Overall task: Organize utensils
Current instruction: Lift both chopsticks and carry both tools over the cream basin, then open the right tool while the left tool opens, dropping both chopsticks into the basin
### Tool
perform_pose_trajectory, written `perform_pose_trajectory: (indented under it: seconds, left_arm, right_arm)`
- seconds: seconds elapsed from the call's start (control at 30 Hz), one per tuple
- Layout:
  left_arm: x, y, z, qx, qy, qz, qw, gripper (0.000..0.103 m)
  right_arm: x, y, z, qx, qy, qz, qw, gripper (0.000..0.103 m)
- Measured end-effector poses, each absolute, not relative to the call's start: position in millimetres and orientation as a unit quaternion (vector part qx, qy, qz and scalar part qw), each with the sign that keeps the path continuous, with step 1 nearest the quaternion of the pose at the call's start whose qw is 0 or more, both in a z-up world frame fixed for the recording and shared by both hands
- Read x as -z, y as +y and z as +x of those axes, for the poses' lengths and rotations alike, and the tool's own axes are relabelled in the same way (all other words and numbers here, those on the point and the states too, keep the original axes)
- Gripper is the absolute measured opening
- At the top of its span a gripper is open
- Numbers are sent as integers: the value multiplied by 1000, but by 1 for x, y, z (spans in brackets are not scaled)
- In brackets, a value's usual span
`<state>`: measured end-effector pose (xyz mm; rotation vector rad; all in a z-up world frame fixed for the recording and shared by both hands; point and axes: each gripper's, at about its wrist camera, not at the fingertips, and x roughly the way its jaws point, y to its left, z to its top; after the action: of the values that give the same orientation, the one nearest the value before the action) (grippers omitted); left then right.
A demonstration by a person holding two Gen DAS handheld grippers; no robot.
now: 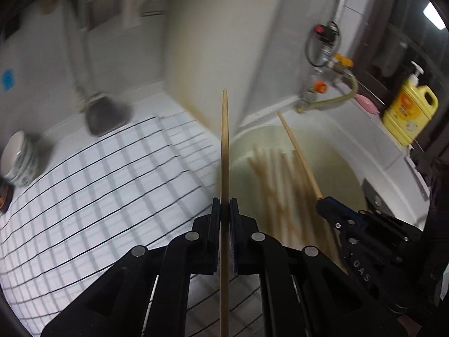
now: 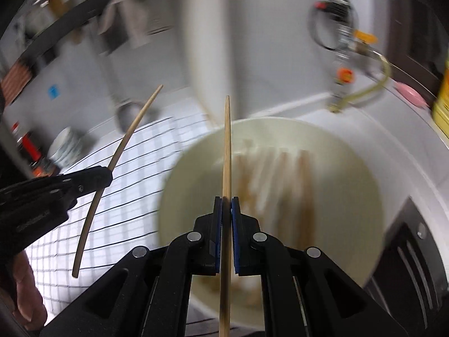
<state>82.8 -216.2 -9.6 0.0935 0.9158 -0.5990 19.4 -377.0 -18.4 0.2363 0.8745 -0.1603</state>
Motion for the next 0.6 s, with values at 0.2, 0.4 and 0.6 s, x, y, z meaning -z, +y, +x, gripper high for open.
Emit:
perform_pose_trajectory:
  seconds: [0.2, 0.4, 0.6]
  left_arm:
    - [34, -283, 86, 324, 466, 64, 821, 7]
    - [66, -310, 90, 320, 499, 82, 801, 7]
    - [88, -329, 101, 306, 519, 95, 792, 7]
  right_arm:
    - [44, -418, 23, 110, 444, 146, 877, 6]
    - [66, -438, 30, 113, 460, 166, 865, 6]
    - [82, -444, 40, 113, 474, 172, 856, 6]
